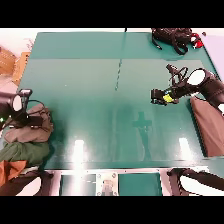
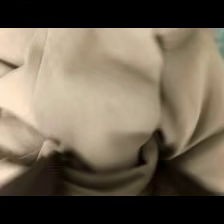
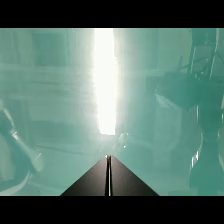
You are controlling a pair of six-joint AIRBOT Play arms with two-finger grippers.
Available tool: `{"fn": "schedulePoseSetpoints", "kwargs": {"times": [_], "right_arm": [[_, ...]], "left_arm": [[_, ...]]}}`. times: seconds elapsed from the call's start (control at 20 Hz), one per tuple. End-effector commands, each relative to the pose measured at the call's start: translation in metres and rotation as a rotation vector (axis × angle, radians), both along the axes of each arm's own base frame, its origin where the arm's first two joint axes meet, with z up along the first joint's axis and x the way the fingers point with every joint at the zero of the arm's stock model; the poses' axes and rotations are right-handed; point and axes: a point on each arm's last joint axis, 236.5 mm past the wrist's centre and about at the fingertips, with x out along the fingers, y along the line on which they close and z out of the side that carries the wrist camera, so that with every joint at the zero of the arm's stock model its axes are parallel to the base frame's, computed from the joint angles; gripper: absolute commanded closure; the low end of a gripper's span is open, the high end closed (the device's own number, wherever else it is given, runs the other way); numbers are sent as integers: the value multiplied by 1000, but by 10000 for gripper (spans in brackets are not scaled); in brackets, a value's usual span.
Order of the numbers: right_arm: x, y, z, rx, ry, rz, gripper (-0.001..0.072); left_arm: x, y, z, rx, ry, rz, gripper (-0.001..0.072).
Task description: Fold the shirts.
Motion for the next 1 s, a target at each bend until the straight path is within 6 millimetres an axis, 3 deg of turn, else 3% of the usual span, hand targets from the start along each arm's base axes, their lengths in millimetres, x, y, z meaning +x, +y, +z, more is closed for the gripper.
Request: {"fn": "schedulePoseSetpoints", "kwargs": {"times": [0.0,0.15,0.3,0.4,0.45,0.55,0.6,0.7,0.8,0.9,0.95], "right_arm": [[0,0,0,0,1,1,695],[0,0,0,0,1,1,695],[0,0,0,0,1,1,695],[0,0,0,0,1,1,695],[0,0,0,0,0,1,695],[0,0,0,0,0,1,695],[0,0,0,0,0,0,695],[0,1,0,1,1,0,695],[-4,2,0,9,16,4,695],[-8,9,1,39,36,5,695],[-10,12,2,52,45,7,695]], "left_arm": [[-3,4,-20,-13,6,-20,673],[27,-16,13,-96,-59,-73,684],[77,-56,86,-121,-203,-219,685],[105,-113,145,-175,-341,-354,686],[114,-150,172,-230,-420,-430,685],[121,-219,209,-324,-552,-573,685],[121,-249,218,-368,-599,-629,685],[115,-308,217,-469,-628,-720,685],[109,-355,189,-552,-565,-760,684],[100,-400,148,-667,-459,-759,669],[92,-424,135,-740,-420,-767,348]]}}
